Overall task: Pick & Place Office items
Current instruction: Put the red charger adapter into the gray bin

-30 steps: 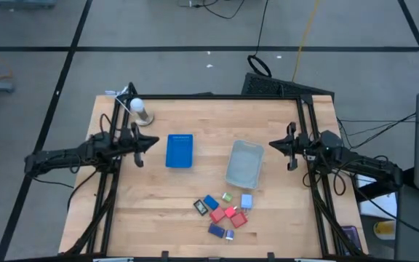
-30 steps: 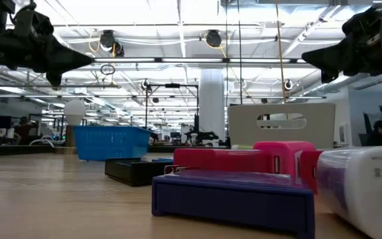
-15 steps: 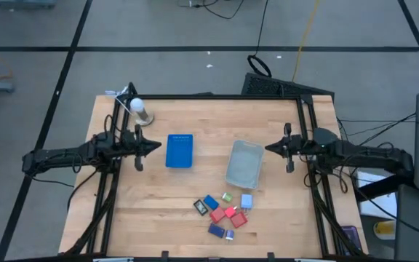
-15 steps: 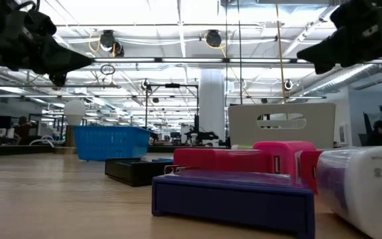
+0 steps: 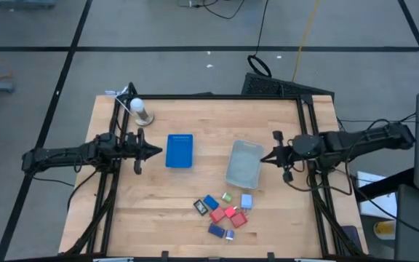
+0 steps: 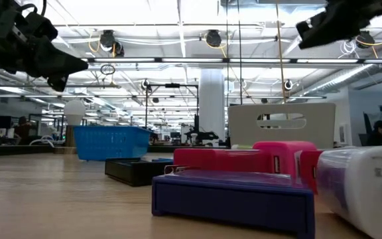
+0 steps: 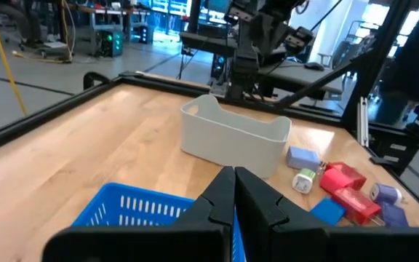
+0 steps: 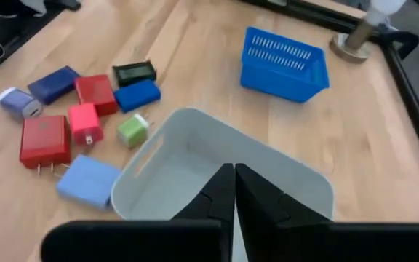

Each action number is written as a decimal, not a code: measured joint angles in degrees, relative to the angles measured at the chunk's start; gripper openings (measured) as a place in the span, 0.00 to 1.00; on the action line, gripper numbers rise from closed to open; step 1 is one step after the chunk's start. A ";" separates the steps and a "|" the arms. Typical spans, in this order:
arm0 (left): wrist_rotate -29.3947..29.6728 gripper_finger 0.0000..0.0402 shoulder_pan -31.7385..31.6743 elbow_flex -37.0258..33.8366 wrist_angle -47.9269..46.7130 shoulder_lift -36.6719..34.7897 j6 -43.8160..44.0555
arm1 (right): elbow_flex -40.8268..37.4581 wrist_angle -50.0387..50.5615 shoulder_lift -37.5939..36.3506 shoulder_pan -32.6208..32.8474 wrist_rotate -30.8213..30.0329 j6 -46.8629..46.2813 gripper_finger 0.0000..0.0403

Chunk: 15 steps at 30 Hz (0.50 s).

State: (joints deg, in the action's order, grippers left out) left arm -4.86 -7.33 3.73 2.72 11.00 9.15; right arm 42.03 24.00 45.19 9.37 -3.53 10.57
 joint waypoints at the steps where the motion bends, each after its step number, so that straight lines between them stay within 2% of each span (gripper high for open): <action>1: 0.17 0.02 0.21 0.00 -0.08 0.00 0.02 | 1.14 0.53 1.41 0.63 0.29 0.75 0.05; 4: 0.22 0.02 0.71 0.00 -0.04 0.00 0.02 | 4.39 1.54 5.51 2.89 -1.21 1.50 0.13; 8: 0.37 0.02 1.07 0.00 -0.04 0.00 0.13 | 7.91 1.49 10.82 5.88 -4.57 -0.95 0.30; 12: 0.37 0.02 1.09 0.00 -0.12 0.00 1.14 | 10.56 1.57 16.09 8.99 -5.65 -6.01 0.46; 15: 0.35 0.02 1.07 0.00 -0.94 0.00 1.36 | 13.06 3.09 20.80 11.66 -5.57 -10.97 0.52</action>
State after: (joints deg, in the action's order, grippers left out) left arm -4.51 -6.26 3.73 1.77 11.00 10.51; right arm 55.09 27.09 65.98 21.04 -9.10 -0.39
